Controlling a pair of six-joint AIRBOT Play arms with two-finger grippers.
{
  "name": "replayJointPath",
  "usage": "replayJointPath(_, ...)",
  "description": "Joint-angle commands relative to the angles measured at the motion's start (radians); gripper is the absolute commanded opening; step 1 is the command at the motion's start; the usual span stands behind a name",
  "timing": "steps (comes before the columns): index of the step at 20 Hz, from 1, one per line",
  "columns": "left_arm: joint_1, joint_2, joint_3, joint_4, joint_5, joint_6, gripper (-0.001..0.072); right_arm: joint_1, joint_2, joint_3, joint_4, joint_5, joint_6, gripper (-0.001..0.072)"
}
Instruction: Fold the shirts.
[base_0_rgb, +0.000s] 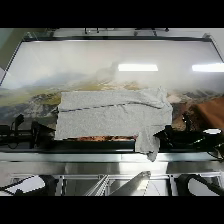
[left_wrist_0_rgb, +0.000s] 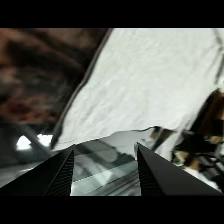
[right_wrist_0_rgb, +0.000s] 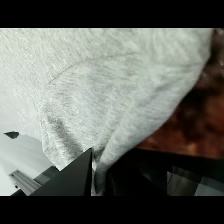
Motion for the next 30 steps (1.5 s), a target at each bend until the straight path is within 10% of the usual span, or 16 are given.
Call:
replayJointPath(1, -0.05, 0.006, 0.039, 0.147, -0.032, -0.04, 0.0401, 0.005, 0.027, -0.001, 0.019, 0.018, -0.013, 0.0137)
replayJointPath(9, -0.269, -0.097, 0.078, 0.15, -0.135, -0.04, 0.0398, 0.005, 0.036, -0.001, 0.019, 0.048, -0.014, 0.0124)
replayJointPath(10, -0.291, -0.124, 0.091, 0.132, -0.101, -0.035, 0.0294, 0.005, 0.036, -0.001, 0.019, 0.058, -0.014, 0.0106)
replayJointPath(11, -0.307, -0.143, 0.108, 0.11, -0.064, -0.031, 0.0026, 0.005, 0.039, -0.001, 0.019, 0.079, -0.019, 0.0055)
replayJointPath(26, -0.158, -0.106, 0.207, 0.209, 0.079, -0.03, 0.0013, -0.352, 0.171, 0.016, -0.109, 0.31, 0.051, 0.0016)
replayJointPath(30, -0.169, -0.106, 0.261, 0.124, 0.119, -0.022, 0.0013, -0.35, 0.171, 0.017, 0.054, 0.379, 0.004, 0.0016)
